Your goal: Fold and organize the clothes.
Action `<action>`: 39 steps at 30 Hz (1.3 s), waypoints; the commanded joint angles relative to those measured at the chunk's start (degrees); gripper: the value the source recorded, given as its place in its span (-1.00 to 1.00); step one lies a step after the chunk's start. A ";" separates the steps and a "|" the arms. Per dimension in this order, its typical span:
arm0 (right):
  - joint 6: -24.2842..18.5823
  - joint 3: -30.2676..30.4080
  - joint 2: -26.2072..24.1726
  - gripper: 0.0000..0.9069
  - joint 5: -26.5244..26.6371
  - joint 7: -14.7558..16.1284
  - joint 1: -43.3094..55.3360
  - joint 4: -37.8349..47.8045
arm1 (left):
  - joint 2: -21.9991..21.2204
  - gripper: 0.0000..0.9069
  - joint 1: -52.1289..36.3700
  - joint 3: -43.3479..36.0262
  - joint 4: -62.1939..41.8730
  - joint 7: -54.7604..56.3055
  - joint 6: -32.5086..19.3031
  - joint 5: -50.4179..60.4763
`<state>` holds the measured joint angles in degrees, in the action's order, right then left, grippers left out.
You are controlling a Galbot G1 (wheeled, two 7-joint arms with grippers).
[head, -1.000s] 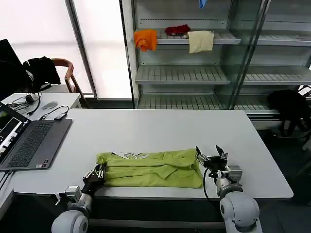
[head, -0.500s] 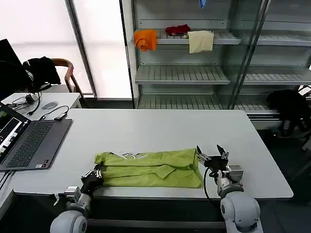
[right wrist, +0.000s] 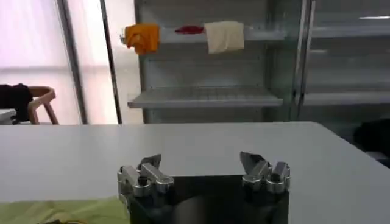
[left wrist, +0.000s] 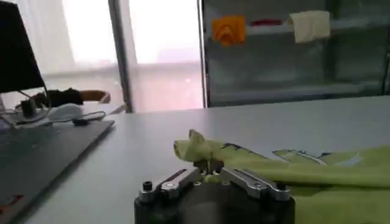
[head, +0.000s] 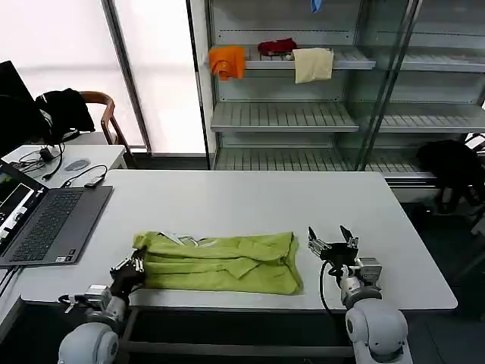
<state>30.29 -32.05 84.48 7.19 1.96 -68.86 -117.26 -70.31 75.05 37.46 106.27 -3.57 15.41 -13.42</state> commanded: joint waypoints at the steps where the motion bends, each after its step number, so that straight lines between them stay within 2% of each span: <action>1: -0.04 -0.38 -0.35 1.00 0.67 0.02 0.09 0.10 | 12.76 -1.00 -3.30 8.23 -3.26 -4.54 -1.72 10.79; 8: -0.11 -1.11 -0.89 1.00 1.49 0.03 0.25 0.22 | 19.92 -1.00 -5.27 13.59 -4.41 -7.95 -1.75 17.78; 13: -0.40 -1.16 -0.87 1.00 1.48 0.01 0.01 0.51 | 20.52 -1.00 -5.57 14.73 -0.10 -9.08 1.35 18.46; 16: -0.60 -1.25 -0.85 1.00 1.43 -0.05 -0.22 0.63 | 18.15 -1.00 -5.24 13.08 4.44 -8.35 3.03 18.51; 19: -0.67 -1.29 -0.86 1.00 1.32 -0.19 -0.34 0.62 | 13.79 -1.00 -3.92 9.52 9.20 -7.15 3.60 20.30; 24: -0.67 -1.46 -0.94 1.00 1.26 -0.20 -0.57 0.54 | 7.28 -1.00 -2.42 -0.84 15.62 -5.40 3.55 27.85; 33: -0.43 -1.19 -0.08 1.00 1.17 -0.55 -0.71 0.84 | 1.26 -1.00 -3.47 -14.26 16.65 -2.67 8.42 28.14; 39: -0.43 -1.02 0.24 1.00 0.90 -0.56 -0.45 1.24 | -0.94 -1.00 -3.63 -18.00 13.98 -1.25 9.36 27.39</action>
<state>29.76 -33.09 84.58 8.23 1.44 -69.40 -116.13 -65.56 71.48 31.03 119.14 -6.84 21.84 11.75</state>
